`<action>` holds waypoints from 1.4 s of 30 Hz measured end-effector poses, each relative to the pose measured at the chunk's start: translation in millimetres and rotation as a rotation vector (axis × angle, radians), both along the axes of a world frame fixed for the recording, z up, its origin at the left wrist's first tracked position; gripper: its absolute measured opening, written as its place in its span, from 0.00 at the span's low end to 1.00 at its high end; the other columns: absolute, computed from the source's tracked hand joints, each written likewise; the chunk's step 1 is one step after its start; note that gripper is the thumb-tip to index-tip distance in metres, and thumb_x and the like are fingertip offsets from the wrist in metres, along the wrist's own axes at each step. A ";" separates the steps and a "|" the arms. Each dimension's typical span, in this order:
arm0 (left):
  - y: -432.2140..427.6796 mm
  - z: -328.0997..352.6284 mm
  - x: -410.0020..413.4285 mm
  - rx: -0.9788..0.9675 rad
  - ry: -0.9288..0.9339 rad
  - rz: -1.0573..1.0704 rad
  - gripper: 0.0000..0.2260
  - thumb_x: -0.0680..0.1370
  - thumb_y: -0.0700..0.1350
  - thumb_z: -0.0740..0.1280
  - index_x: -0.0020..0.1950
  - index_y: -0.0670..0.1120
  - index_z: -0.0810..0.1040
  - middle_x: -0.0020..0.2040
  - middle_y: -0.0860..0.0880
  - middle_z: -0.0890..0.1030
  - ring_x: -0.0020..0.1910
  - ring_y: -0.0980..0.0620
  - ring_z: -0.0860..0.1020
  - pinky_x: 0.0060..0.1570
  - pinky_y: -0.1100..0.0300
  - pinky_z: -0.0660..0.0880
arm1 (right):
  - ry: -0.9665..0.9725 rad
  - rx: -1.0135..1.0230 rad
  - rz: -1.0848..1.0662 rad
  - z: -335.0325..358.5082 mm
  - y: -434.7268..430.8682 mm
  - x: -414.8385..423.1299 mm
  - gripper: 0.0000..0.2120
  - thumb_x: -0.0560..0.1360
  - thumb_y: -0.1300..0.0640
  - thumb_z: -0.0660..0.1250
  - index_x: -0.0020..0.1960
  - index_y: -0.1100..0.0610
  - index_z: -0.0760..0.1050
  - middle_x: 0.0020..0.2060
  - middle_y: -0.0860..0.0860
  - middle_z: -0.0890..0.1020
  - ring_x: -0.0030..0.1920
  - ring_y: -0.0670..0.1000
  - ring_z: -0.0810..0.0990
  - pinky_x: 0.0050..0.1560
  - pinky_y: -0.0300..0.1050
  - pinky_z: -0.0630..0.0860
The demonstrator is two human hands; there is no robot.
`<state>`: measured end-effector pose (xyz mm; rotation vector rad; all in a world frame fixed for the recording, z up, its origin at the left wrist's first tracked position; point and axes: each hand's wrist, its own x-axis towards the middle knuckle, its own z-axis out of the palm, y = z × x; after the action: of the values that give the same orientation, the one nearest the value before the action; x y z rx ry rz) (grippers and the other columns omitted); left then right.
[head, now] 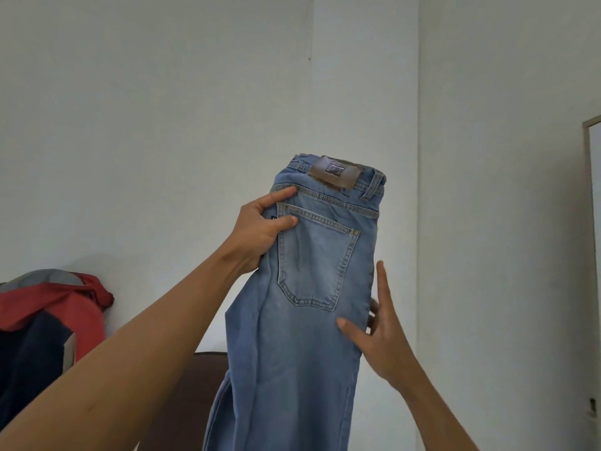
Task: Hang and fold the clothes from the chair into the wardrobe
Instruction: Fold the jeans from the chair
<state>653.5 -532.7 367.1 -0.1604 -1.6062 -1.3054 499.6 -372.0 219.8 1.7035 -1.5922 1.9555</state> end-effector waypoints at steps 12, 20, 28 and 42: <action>-13.3 22.9 8.1 0.059 -0.064 -0.010 0.22 0.75 0.29 0.70 0.64 0.50 0.81 0.59 0.47 0.82 0.54 0.49 0.83 0.47 0.59 0.82 | -0.041 -0.114 0.095 -6.8 7.0 24.5 0.43 0.77 0.63 0.69 0.76 0.32 0.48 0.69 0.20 0.61 0.70 0.30 0.65 0.64 0.32 0.71; -38.7 14.9 2.4 0.003 -0.461 0.217 0.26 0.77 0.41 0.71 0.74 0.51 0.71 0.67 0.46 0.77 0.57 0.48 0.81 0.53 0.54 0.81 | -0.210 -0.094 0.173 32.2 4.0 30.2 0.21 0.79 0.72 0.61 0.60 0.51 0.81 0.60 0.45 0.83 0.63 0.46 0.80 0.65 0.42 0.75; -35.4 -37.9 8.7 0.504 -0.582 -0.025 0.42 0.74 0.66 0.68 0.79 0.46 0.56 0.66 0.40 0.77 0.51 0.41 0.82 0.58 0.45 0.77 | -0.204 -0.044 0.125 78.5 -2.5 13.3 0.29 0.77 0.68 0.68 0.73 0.49 0.70 0.66 0.46 0.78 0.61 0.41 0.80 0.63 0.41 0.77; 20.7 -103.4 0.8 0.356 -0.302 -0.223 0.41 0.67 0.59 0.79 0.75 0.63 0.61 0.63 0.45 0.80 0.52 0.42 0.84 0.49 0.45 0.81 | -0.200 -0.134 -0.113 131.4 -32.1 6.6 0.35 0.79 0.67 0.65 0.80 0.51 0.56 0.58 0.39 0.73 0.48 0.37 0.76 0.40 0.27 0.74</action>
<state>654.3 -512.1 263.7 0.0841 -1.6047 -1.8372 506.2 -404.1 351.2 1.3764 -1.5390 2.1785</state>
